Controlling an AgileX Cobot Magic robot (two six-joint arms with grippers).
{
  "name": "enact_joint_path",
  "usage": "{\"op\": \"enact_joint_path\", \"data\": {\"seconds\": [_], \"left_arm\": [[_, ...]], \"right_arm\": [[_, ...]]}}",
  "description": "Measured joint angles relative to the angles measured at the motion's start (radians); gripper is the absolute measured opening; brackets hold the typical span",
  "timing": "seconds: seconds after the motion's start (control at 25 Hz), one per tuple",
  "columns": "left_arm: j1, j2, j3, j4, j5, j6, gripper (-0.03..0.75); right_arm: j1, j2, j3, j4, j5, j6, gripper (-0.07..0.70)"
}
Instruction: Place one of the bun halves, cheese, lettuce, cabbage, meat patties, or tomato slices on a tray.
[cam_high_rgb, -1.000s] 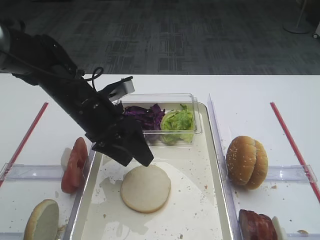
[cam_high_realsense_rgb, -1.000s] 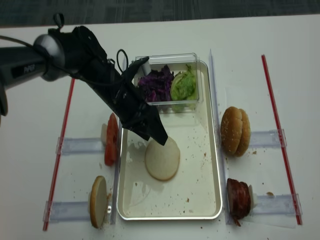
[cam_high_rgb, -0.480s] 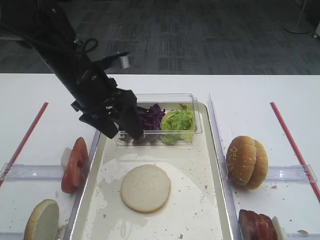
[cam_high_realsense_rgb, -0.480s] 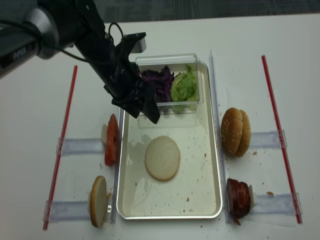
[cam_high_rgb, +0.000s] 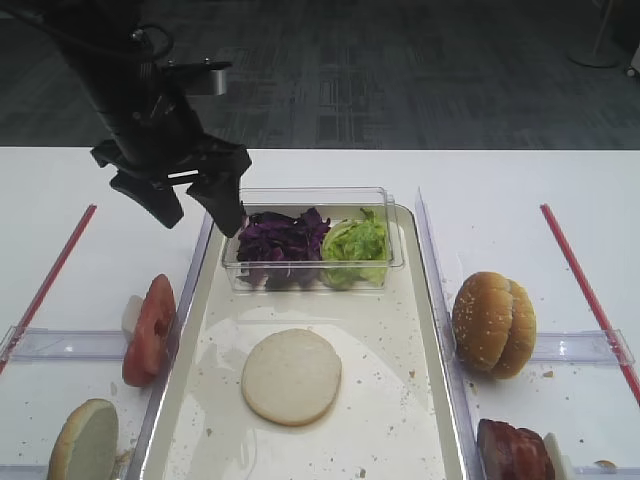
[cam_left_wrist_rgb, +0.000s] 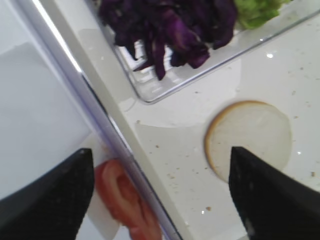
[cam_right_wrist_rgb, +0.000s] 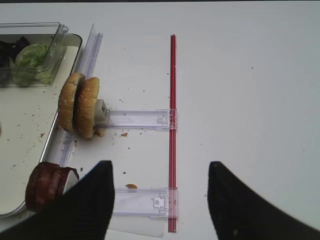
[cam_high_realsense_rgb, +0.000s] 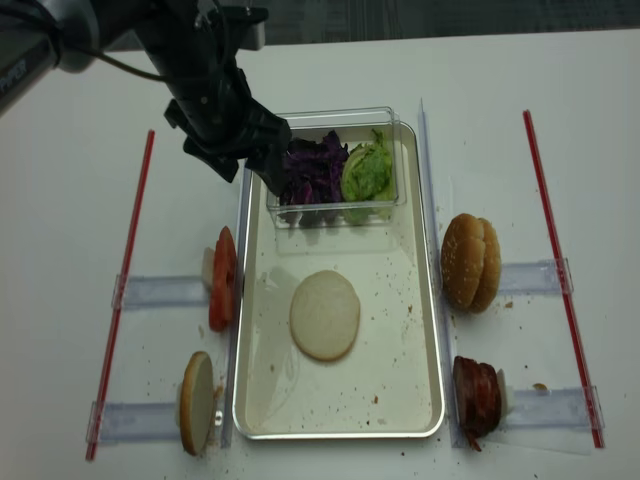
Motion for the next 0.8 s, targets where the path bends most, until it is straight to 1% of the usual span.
{"op": "enact_joint_path", "data": {"seconds": [0.16, 0.24, 0.44, 0.56, 0.8], "left_arm": [[0.0, 0.0, -0.004, 0.119, 0.0, -0.053, 0.514], [0.0, 0.0, -0.004, 0.163, 0.0, -0.062, 0.514], [0.0, 0.0, -0.004, 0.221, 0.002, -0.068, 0.514], [0.004, 0.0, -0.004, 0.227, 0.002, -0.072, 0.514], [0.053, 0.0, -0.004, 0.272, 0.002, -0.073, 0.514]], "right_arm": [[0.0, 0.0, 0.0, 0.0, 0.0, 0.0, 0.445], [0.0, 0.0, 0.0, 0.0, 0.0, 0.0, 0.445], [0.0, 0.0, 0.0, 0.0, 0.0, 0.0, 0.445], [0.0, 0.0, 0.0, 0.0, 0.0, 0.0, 0.445], [0.0, 0.0, 0.0, 0.0, 0.0, 0.0, 0.445]]}}
